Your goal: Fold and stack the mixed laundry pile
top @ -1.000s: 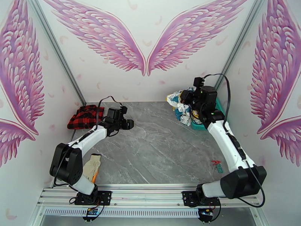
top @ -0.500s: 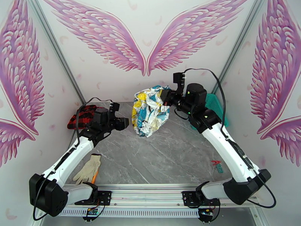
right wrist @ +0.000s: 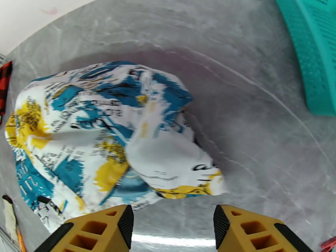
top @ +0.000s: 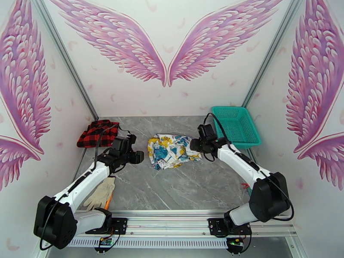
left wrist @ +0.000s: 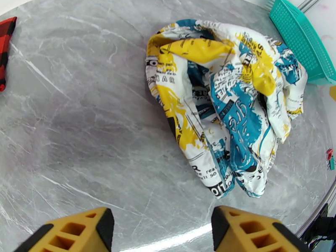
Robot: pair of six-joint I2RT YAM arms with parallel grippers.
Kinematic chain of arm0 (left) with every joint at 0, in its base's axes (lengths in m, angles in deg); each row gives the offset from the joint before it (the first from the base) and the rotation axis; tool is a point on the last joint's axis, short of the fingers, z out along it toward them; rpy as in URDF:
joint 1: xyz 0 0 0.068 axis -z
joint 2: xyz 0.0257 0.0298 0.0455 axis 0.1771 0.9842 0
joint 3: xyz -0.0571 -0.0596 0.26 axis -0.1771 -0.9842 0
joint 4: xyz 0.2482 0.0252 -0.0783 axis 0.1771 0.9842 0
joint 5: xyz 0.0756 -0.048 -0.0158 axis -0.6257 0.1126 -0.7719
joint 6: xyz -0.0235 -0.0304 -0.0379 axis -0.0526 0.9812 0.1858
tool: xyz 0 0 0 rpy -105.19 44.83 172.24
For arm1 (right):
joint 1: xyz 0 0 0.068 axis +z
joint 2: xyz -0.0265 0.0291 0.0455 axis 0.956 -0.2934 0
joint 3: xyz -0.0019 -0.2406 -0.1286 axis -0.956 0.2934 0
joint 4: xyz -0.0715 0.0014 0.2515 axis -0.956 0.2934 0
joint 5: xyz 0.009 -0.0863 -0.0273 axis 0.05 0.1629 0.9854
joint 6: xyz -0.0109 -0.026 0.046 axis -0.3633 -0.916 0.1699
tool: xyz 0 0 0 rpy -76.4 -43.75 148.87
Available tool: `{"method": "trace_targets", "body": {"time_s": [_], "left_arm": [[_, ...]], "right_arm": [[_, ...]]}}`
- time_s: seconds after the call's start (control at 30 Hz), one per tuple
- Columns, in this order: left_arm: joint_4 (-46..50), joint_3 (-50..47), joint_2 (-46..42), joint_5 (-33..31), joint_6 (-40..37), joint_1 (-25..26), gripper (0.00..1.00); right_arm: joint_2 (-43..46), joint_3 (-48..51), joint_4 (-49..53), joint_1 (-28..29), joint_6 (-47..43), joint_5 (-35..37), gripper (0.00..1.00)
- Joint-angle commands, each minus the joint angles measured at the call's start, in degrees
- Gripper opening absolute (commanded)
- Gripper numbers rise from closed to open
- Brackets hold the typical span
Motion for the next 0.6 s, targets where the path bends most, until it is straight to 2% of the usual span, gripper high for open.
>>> {"method": "trace_targets", "body": {"time_s": [0.0,0.13,0.23,0.33,0.47,0.57], "left_arm": [[-2.1,-1.9,2.0,1.0,1.2,1.0,0.67],[-9.8,-5.0,5.4,5.0,4.6,2.8,0.74],[-18.3,-8.1,10.0,8.6,8.7,4.0,0.74],[-23.5,-10.5,11.4,8.1,12.2,4.5,0.72],[-21.0,-10.4,10.1,5.8,11.0,4.2,0.71],[-17.8,-10.7,8.6,3.8,10.1,3.3,0.71]], "right_arm": [[5.0,1.4,3.4,0.3,-3.8,1.2,0.64],[4.8,3.4,0.7,3.8,-3.2,-10.8,0.71],[0.3,4.0,-3.4,10.9,-3.0,-13.4,0.73],[-5.8,2.4,-7.8,19.0,-2.1,-13.9,0.74],[-15.2,-4.1,-9.4,26.4,-2.1,-12.7,0.72],[-21.4,-8.9,-9.8,28.5,-2.2,-12.2,0.63]]}}
